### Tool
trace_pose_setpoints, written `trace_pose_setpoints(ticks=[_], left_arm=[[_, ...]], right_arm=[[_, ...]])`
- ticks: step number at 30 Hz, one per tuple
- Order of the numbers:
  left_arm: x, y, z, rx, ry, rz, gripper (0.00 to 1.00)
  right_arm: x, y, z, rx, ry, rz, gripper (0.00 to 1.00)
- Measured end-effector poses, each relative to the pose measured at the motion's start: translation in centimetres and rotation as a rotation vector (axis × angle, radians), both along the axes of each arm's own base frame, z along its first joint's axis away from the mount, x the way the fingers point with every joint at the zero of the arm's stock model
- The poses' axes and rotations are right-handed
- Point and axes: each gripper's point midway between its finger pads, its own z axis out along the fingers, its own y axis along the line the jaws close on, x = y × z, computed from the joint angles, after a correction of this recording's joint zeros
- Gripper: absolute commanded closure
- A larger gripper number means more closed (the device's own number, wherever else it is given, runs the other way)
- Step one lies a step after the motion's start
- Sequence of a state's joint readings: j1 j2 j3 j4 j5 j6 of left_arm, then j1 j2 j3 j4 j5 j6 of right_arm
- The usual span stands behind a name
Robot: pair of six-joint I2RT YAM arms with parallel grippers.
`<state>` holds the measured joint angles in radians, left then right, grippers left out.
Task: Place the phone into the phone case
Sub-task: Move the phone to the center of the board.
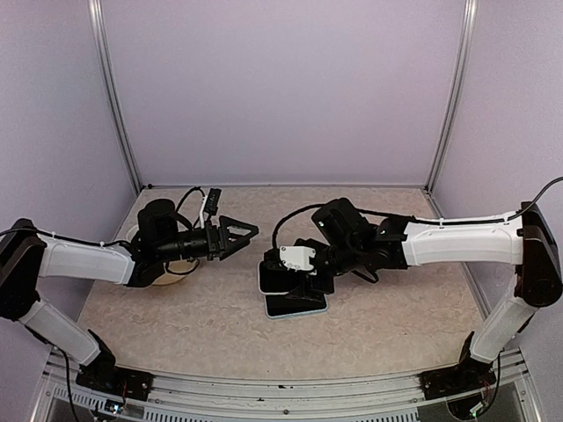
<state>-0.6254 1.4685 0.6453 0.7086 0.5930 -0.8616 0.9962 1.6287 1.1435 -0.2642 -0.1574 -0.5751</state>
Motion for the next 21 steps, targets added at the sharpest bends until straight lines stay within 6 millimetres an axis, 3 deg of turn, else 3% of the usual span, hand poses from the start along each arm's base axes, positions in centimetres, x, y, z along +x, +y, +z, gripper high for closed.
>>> trace_pose_setpoints(ticks=[10,16,21], left_arm=[[0.3,1.4,2.1,0.002,-0.064,0.071,0.01],[0.7,2.0,1.6,0.014,-0.054,0.097,0.01],[0.9,2.1,1.4,0.021,-0.048,0.109,0.01]], right_arm=[[-2.7,-1.1,-2.9,-0.027,0.164,0.015,0.29],[-4.2,-2.3,-5.4,-0.062,0.252,-0.01,0.29],[-5.4,-2.1,-7.0,-0.081,0.304,-0.019,0.29]])
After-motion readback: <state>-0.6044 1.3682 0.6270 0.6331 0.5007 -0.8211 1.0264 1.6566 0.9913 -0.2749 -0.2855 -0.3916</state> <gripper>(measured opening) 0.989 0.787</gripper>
